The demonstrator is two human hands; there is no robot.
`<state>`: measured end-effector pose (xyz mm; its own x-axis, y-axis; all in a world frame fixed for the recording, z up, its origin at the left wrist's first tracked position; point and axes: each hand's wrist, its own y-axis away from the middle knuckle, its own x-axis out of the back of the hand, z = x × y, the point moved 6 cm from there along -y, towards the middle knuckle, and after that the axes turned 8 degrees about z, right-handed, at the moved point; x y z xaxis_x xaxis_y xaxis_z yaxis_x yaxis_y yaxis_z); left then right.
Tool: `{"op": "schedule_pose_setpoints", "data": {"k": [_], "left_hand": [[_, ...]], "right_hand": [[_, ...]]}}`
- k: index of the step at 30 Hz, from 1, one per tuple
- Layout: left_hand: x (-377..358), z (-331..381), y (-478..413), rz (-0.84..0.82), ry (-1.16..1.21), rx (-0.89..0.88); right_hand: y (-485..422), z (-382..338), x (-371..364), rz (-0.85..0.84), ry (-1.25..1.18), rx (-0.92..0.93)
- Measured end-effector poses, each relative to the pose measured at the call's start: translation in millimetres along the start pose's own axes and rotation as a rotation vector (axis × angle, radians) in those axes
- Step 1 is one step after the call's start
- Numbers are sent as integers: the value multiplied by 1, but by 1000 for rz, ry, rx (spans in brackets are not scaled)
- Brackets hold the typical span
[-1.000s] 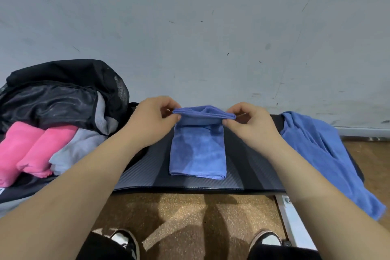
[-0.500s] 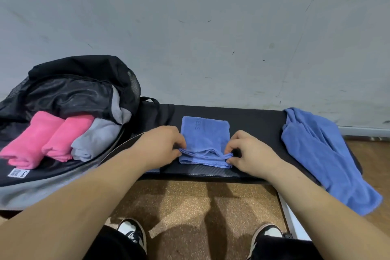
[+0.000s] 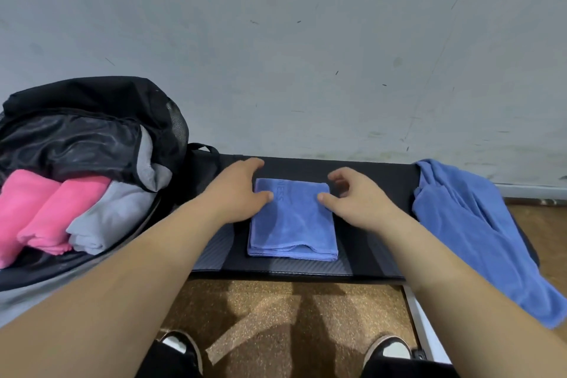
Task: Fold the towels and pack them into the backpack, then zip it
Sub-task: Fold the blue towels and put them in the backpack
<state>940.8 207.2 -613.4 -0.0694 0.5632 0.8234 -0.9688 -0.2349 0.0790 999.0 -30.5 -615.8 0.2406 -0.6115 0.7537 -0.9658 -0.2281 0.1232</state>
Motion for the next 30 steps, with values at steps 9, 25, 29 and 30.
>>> {"op": "schedule_pose_setpoints", "data": {"k": [9, 25, 29, 30], "left_hand": [[-15, -7, -15, -157, 68, 123], [-1, 27, 55, -14, -109, -521], [-14, 30, 71, 59, -276, -577], [-15, 29, 73, 64, -280, -563]], "right_hand": [[-17, -4, -22, -225, -66, -84], [44, -12, -6, 111, 170, 411], [49, -8, -11, 97, 214, 442], [48, -8, -11, 79, 202, 443]]}}
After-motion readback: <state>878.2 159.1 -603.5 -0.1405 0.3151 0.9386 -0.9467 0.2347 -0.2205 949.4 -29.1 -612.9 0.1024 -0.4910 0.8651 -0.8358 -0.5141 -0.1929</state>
